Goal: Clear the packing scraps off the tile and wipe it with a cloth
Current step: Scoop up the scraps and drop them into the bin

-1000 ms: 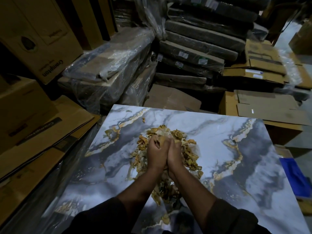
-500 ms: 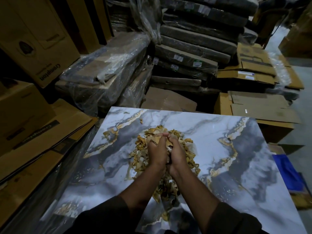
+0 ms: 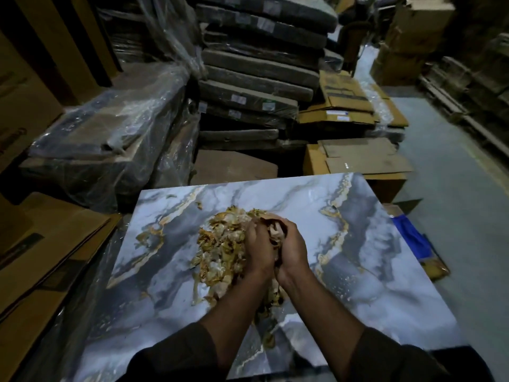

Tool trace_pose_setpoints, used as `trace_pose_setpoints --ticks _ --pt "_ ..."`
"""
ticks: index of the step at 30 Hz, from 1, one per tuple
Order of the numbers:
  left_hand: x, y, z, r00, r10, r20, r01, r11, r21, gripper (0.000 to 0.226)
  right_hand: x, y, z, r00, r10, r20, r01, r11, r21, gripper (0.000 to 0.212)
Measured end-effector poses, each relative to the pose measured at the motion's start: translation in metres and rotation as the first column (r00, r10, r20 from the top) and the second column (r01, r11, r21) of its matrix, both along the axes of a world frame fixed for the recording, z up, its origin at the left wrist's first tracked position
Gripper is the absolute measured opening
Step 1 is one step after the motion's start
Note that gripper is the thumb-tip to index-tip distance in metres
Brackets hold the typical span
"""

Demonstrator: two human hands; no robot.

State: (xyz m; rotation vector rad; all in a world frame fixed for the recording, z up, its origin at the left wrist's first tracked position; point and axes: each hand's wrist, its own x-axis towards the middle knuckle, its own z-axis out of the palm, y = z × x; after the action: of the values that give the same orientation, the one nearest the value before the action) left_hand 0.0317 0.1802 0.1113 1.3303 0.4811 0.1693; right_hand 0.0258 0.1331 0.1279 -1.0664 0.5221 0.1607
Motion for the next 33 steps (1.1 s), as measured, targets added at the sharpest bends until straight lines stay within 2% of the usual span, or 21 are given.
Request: trace_pose_setpoints --ticks 6,9,12,14,17,22,25,27,30,33 --pt "-0.021 -0.039 0.003 0.979 -0.171 0.112 0.167 0.985 0.043 0.021 -0.02 -0.037 0.0 0.984 -0.18 0.002 0.179 0.977 -0.113 0.029" --pt "-0.037 -0.071 0.001 0.957 -0.262 0.127 0.268 0.963 -0.029 0.021 -0.035 -0.066 -0.001 0.954 -0.301 -0.006 0.298 0.946 -0.13 0.029" --pt "-0.058 -0.106 0.002 0.933 -0.349 0.088 0.358 0.923 -0.139 0.038 -0.054 -0.102 0.0 0.918 -0.397 -0.017 0.392 0.911 -0.124 0.026" --pt "-0.069 -0.13 0.003 0.906 -0.419 0.066 0.424 0.891 -0.161 0.033 -0.069 -0.127 0.001 0.891 -0.454 -0.015 0.449 0.884 -0.135 0.026" --pt "-0.08 -0.168 0.006 0.857 -0.514 0.035 0.515 0.85 -0.114 0.027 -0.091 -0.161 0.001 0.857 -0.516 -0.016 0.506 0.845 -0.172 0.02" --pt "-0.1 -0.231 -0.002 0.76 -0.649 -0.02 0.649 0.76 0.001 0.022 -0.118 -0.221 -0.01 0.755 -0.654 -0.057 0.649 0.756 -0.085 0.031" --pt "-0.11 -0.272 -0.007 0.733 -0.679 -0.026 0.679 0.734 -0.017 0.008 -0.134 -0.261 -0.018 0.71 -0.7 -0.078 0.701 0.713 -0.022 0.03" --pt "-0.114 -0.304 -0.016 0.692 -0.721 -0.037 0.721 0.692 -0.024 0.014 -0.142 -0.292 -0.027 0.688 -0.72 -0.086 0.723 0.691 0.002 0.021" --pt "-0.118 -0.36 -0.039 0.633 -0.769 -0.085 0.773 0.633 0.027 0.021 -0.15 -0.343 -0.048 0.671 -0.734 -0.105 0.741 0.67 0.049 0.02" --pt "-0.124 -0.425 -0.068 0.612 -0.773 -0.167 0.789 0.612 0.055 0.023 -0.157 -0.405 -0.072 0.658 -0.734 -0.168 0.752 0.655 0.08 0.02"
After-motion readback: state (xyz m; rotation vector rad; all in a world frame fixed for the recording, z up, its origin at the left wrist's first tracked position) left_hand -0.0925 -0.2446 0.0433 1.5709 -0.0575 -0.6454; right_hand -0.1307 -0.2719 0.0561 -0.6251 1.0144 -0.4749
